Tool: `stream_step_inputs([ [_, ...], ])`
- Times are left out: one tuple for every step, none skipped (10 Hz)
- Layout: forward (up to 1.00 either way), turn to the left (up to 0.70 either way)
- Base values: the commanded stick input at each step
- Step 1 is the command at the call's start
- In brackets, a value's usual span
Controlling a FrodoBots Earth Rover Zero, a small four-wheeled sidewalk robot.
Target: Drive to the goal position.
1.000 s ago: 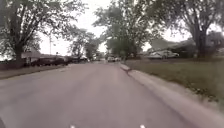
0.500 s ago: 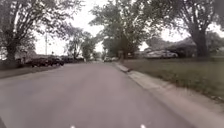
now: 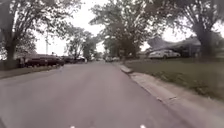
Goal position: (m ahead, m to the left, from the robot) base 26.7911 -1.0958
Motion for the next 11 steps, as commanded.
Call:
stream_step_inputs([
  [1.0, 0.0],
  [1.0, 0.0],
  [1.0, 0.0],
  [1.0, 0.0],
  [1.0, 0.0],
  [1.0, -0.01],
  [1.0, -0.02],
  [1.0, -0.03],
  [1.0, -0.16],
  [1.0, -0.15],
  [1.0, 0.0],
])
